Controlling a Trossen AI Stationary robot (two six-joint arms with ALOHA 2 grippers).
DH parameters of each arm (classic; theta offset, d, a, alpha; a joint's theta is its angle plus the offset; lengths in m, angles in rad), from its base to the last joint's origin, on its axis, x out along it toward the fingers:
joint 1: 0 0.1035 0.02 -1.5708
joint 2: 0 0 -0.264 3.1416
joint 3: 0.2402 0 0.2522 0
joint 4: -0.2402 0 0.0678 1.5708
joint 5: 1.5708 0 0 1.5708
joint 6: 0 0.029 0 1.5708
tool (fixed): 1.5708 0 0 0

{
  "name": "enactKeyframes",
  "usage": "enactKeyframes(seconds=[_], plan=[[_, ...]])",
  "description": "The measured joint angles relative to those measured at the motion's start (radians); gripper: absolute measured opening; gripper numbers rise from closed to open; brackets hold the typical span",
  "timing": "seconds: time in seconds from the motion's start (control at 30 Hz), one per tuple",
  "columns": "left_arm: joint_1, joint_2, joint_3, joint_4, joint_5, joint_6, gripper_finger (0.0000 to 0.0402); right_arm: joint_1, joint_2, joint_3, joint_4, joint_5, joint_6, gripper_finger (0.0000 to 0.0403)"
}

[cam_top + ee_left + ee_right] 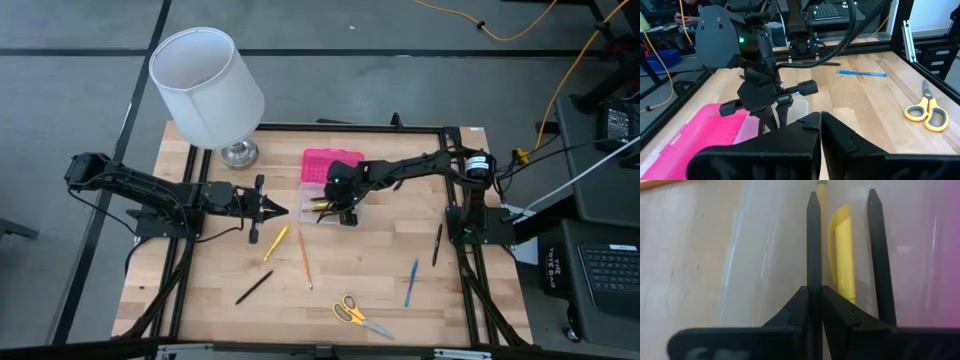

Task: Pick & place school supplies into a supply box
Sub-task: Put the black pen into the pink supply box, then put the yellow scissor into the pink supply box

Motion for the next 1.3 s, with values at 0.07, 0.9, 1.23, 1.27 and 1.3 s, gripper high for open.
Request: enactKeyframes(seconds=[0.07, 0.9, 1.23, 1.27, 1.3], plan=[[0.000, 0.000, 0.000, 0.000, 0.000, 0.000, 0.0006, 0.000, 0.000, 0.000, -0.001, 0.000, 0.000, 0.0045], [0.000, 0.000, 0.000, 0.003, 0.000, 0.000, 0.0006, 0.031, -0.151, 0.050, -0.167, 0.073, 0.117, 0.0132], [0.000, -0.003, 0.000, 0.018, -0.013, 0.072, 0.0006, 0.232, -0.290, 0.051, -0.200, 0.258, 0.285, 0.0036], [0.000, -0.003, 0.000, 0.024, -0.021, 0.072, 0.0006, 0.256, -0.298, 0.051, -0.212, 0.282, 0.295, 0.0025], [0.000, -0.003, 0.000, 0.028, -0.024, 0.071, 0.0006, 0.279, -0.307, 0.051, -0.215, 0.307, 0.309, 0.0015]])
